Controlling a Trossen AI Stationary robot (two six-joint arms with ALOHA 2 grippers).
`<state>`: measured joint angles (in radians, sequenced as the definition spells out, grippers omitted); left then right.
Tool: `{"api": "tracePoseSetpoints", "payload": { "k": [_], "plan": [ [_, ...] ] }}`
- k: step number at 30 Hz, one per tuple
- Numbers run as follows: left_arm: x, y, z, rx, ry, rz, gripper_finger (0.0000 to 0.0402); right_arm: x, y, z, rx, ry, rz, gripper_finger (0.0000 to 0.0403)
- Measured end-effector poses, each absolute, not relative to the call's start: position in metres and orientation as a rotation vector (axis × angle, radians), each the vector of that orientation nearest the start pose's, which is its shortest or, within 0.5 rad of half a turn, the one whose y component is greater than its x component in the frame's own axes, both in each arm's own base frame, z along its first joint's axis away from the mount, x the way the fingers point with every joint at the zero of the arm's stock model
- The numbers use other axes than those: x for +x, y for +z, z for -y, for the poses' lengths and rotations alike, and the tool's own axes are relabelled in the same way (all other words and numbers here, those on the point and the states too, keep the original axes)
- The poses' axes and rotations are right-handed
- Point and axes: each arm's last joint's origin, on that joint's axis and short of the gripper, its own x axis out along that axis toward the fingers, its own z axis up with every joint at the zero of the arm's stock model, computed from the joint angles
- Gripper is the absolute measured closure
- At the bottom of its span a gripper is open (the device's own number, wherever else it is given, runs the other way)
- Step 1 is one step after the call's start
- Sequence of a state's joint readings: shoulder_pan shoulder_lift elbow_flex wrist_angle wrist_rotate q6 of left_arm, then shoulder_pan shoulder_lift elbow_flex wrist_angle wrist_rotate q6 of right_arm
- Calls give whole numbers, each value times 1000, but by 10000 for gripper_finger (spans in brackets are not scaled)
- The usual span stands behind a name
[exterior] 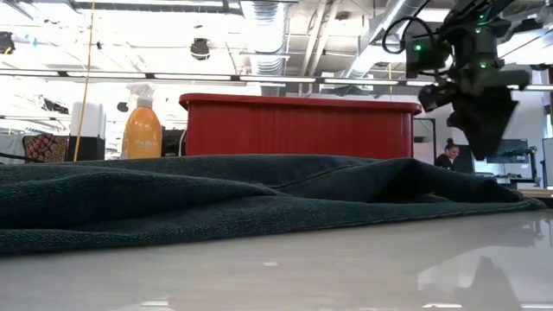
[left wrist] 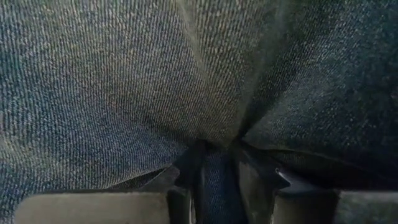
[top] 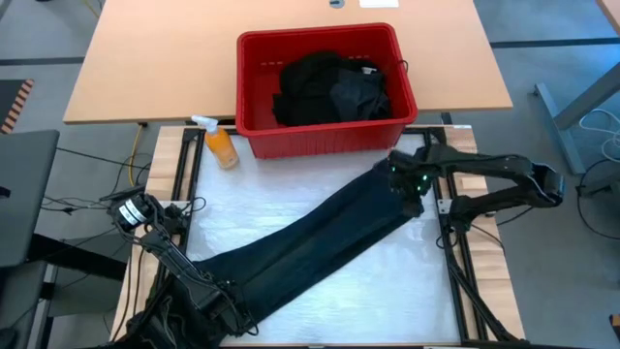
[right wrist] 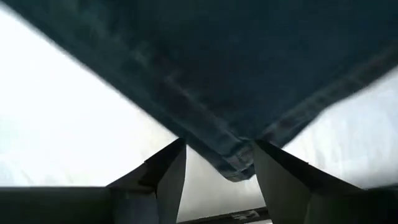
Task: Fold Laundry from Bin
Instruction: Fold the dark blue pants
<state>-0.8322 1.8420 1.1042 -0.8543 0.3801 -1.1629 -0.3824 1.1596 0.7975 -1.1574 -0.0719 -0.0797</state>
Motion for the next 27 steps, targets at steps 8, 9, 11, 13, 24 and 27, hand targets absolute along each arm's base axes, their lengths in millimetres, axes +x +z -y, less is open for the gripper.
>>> {"api": "tracePoseSetpoints", "payload": {
  "k": [8, 9, 11, 13, 24, 27],
  "plan": [
    [201, 143, 237, -427, 119, -1879, 331, 182, 200, 32, -62, -35, -1527, 198],
    [201, 143, 237, -431, 125, -1879, 331, 183, 198, 29, -97, -21, -1542, 199],
    [201, 143, 237, -432, 127, -1879, 331, 186, 193, 25, -163, -6, -1582, 201],
    [201, 143, 237, -435, 130, -1878, 331, 189, 188, 23, -202, 4, -1615, 203],
    [201, 143, 237, -427, 133, -1870, 331, 199, 156, 27, -320, 1, -1834, 345],
    [200, 143, 237, -417, 135, -1861, 331, 196, 155, 27, -344, 21, -1892, 384]
  ]
}}
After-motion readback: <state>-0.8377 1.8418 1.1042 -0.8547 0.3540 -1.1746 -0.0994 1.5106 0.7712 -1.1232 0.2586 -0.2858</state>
